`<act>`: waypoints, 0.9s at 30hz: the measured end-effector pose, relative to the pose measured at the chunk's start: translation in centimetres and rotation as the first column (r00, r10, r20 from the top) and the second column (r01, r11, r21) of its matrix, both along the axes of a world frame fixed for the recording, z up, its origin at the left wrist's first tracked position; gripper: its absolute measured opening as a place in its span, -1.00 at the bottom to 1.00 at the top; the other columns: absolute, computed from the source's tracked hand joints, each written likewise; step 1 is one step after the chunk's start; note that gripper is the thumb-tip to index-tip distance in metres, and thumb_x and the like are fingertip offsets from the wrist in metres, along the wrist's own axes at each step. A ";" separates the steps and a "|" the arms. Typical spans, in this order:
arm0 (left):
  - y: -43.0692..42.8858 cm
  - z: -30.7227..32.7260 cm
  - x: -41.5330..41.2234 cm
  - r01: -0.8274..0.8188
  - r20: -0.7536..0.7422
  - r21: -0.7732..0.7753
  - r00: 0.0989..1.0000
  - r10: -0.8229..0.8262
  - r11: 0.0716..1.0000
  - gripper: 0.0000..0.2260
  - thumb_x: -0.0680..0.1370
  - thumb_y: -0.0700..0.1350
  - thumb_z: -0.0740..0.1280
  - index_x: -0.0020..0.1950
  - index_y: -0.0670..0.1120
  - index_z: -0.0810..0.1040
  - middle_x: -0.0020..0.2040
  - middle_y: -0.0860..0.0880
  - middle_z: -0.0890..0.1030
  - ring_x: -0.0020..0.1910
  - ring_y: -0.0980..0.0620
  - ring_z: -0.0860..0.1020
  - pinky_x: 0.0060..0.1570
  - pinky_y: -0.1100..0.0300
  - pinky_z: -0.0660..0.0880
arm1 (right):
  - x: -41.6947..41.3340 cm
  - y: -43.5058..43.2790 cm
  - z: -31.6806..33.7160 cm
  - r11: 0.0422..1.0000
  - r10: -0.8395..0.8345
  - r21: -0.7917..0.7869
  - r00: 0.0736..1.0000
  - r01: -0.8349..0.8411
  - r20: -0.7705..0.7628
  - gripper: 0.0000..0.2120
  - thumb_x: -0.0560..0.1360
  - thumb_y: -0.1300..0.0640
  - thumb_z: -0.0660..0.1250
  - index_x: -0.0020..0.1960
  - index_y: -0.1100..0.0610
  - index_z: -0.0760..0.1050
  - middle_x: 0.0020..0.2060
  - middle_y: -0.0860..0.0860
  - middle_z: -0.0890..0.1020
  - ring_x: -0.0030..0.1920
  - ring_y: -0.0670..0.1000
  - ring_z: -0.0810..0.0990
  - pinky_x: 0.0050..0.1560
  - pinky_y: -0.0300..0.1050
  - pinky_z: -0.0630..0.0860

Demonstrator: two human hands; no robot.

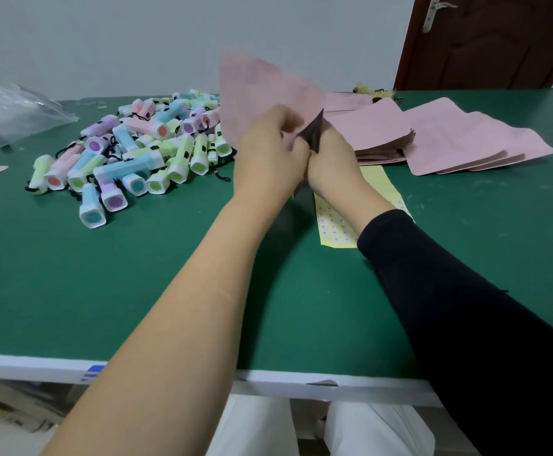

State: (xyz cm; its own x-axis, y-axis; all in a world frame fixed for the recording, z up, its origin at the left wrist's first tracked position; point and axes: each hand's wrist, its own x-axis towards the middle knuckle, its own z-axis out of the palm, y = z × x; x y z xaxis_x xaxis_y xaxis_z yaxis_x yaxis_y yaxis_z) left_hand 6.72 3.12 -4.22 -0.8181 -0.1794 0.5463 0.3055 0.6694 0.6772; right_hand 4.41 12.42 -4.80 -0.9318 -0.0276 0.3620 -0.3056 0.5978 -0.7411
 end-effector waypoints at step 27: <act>-0.8 -0.3 -0.5 0.034 0.108 0.122 0.993 -0.048 0.992 -0.41 0.52 -0.37 0.09 0.53 -0.02 0.34 0.24 0.04 0.55 0.03 0.20 0.46 -0.09 0.64 0.30 | 0.0 -0.2 -0.3 0.969 0.011 -0.246 0.997 -0.029 -0.072 -0.54 0.51 0.34 0.10 0.34 0.08 0.49 0.13 -0.01 0.63 0.10 0.01 0.54 -0.01 -0.35 0.40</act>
State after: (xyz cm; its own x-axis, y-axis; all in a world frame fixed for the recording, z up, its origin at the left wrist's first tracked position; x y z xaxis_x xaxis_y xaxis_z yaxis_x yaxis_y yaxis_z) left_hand 6.22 2.30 -4.48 -0.8801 -0.2030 0.4293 0.2502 0.5701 0.7826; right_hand 4.38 12.19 -5.11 -0.9044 0.0523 0.4234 -0.3713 0.3924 -0.8415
